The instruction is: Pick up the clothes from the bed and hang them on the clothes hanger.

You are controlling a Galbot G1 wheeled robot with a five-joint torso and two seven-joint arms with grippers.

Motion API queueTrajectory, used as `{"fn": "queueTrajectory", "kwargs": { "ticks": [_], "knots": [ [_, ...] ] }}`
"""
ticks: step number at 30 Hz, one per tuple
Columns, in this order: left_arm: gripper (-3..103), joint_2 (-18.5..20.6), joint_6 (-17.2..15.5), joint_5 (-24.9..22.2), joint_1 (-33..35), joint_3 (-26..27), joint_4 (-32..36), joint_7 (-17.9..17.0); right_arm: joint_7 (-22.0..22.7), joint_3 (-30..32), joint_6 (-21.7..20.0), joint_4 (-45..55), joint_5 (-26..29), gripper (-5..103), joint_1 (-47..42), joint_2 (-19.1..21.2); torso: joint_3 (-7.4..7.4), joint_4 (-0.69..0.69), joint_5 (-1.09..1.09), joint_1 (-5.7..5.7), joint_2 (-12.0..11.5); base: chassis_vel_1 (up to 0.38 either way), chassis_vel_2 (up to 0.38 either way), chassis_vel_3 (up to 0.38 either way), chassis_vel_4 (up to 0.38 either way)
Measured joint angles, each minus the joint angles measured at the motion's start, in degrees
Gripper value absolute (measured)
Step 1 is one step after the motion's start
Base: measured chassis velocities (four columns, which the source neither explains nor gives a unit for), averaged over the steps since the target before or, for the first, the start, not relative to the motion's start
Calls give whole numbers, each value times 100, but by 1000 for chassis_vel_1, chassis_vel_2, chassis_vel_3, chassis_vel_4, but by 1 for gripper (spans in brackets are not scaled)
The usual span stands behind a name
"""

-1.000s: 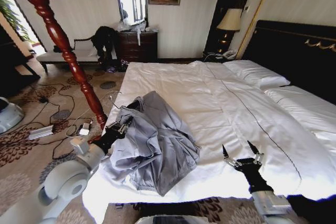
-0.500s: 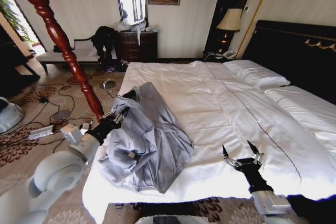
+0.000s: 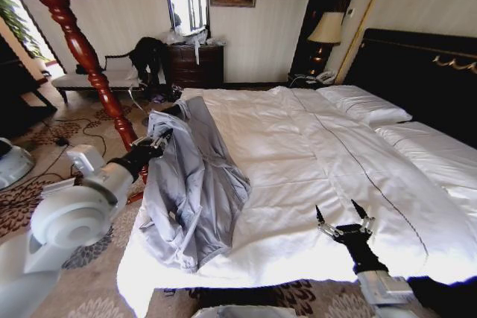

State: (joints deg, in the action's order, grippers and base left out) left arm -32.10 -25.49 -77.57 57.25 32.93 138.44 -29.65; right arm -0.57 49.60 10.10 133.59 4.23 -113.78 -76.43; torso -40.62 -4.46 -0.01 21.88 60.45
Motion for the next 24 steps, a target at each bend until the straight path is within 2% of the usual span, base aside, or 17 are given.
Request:
{"fn": "queueTrajectory", "kwargs": {
  "ticks": [4, 6, 13, 15, 17, 24],
  "knots": [
    [15, 144, -90, -235, -604, -249, -89, -96, 0, 0, 0, 0, 0, 100, 0, 0, 0, -1, 0, 0, 0, 0, 0, 0, 0],
    [15, 289, -235, -396, -1177, -480, -200, -326, 0, 0, 0, 0, 0, 100, 1, 0, 0, -2, 2, 0, 0, 0, 0, 0, 0],
    [15, 517, -513, -801, -1588, -481, -307, -561, 0, 0, 0, 0, 0, 100, 1, 0, 0, 0, 0, 0, 0, 0, 0, 0, 0],
    [15, 638, -645, -1143, -1767, -363, -395, -727, 0, 0, 0, 0, 0, 100, 0, 0, 0, 0, 0, 0, 0, 0, 0, 0, 0],
    [15, 675, -669, -1270, -1855, -336, -447, -767, 0, 0, 0, 1, 0, 100, 0, 0, 0, 1, -1, 0, 0, 0, 0, 0, 0],
    [15, 831, -818, -1903, -2790, -489, -1081, -964, 0, 0, 0, 1, 0, 100, 1, 0, 0, 0, -1, 0, 0, 0, 0, 0, 0]
  ]
}}
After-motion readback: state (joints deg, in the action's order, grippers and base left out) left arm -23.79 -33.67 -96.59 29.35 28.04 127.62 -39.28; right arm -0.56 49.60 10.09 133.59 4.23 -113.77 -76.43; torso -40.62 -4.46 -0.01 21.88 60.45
